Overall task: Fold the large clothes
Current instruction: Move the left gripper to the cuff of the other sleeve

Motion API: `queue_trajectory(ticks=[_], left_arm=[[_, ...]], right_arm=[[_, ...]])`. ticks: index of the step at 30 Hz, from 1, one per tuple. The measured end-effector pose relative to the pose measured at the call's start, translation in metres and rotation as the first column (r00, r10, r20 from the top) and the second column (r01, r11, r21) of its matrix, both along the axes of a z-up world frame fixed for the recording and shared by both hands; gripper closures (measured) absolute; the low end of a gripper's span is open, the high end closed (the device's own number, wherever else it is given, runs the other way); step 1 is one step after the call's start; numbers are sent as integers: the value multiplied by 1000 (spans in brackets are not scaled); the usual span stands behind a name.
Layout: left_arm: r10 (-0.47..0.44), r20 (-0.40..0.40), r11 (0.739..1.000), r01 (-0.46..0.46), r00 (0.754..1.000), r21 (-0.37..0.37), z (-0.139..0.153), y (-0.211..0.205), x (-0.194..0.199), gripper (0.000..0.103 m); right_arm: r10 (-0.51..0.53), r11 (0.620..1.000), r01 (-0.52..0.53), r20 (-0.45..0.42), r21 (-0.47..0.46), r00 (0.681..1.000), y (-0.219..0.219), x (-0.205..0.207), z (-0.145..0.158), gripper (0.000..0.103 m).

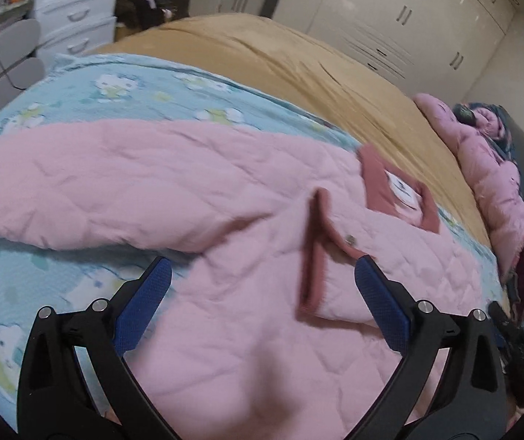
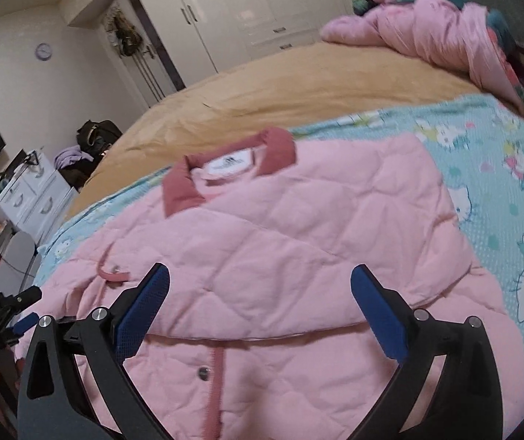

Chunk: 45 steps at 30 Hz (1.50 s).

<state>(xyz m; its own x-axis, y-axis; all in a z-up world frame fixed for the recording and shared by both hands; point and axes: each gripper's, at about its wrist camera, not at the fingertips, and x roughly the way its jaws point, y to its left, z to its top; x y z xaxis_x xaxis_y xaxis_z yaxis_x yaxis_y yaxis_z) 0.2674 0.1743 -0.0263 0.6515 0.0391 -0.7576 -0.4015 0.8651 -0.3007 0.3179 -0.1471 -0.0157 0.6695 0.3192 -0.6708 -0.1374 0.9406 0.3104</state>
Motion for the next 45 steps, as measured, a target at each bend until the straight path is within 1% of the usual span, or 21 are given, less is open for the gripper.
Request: queue_trajectory(ticks=[5,9,12,15,19,24,27,33,37,41,45], left_arm=[[56,10,998,-56,998,-6,6,22,-10,9],[83,13,997,-83,996,2,11,35,-15,9],[116,20,993,-117,993,34,16,46,-20,9],[135,23,990,-136,991,41,19,56,-24,9],[151,31,989,-151,988,-5,20,71,-31,9],[184,38,983,-183,982,-16,23,91,-43,9],[206,28,978,-205,978,-32,21,106,-50,9],[284,8,956,-283,959,-83,12,143,-68,9],[321,-1,943,-319,947,-90,11,160,-78,9],[375,6,920,-371,927,-126,11,180,-95,9],[424,-4,893,-419,906,-163,5,197,-107,9]], right_arm=[[29,999,-29,46,16,999,20,-12,18,4],[48,999,-49,59,23,997,36,-18,28,4],[70,997,-71,72,9,995,51,-23,37,4],[83,996,-84,80,11,993,65,-27,45,4],[120,993,-121,92,11,989,89,-32,57,4],[175,985,-174,116,-16,978,122,-40,71,4],[208,978,-206,122,-30,970,145,-44,75,4],[284,959,-279,121,-57,951,192,-55,79,4],[339,940,-332,116,-73,934,223,-57,82,4],[394,918,-385,116,-90,912,259,-66,83,4],[440,897,-430,107,-101,892,284,-72,81,4]])
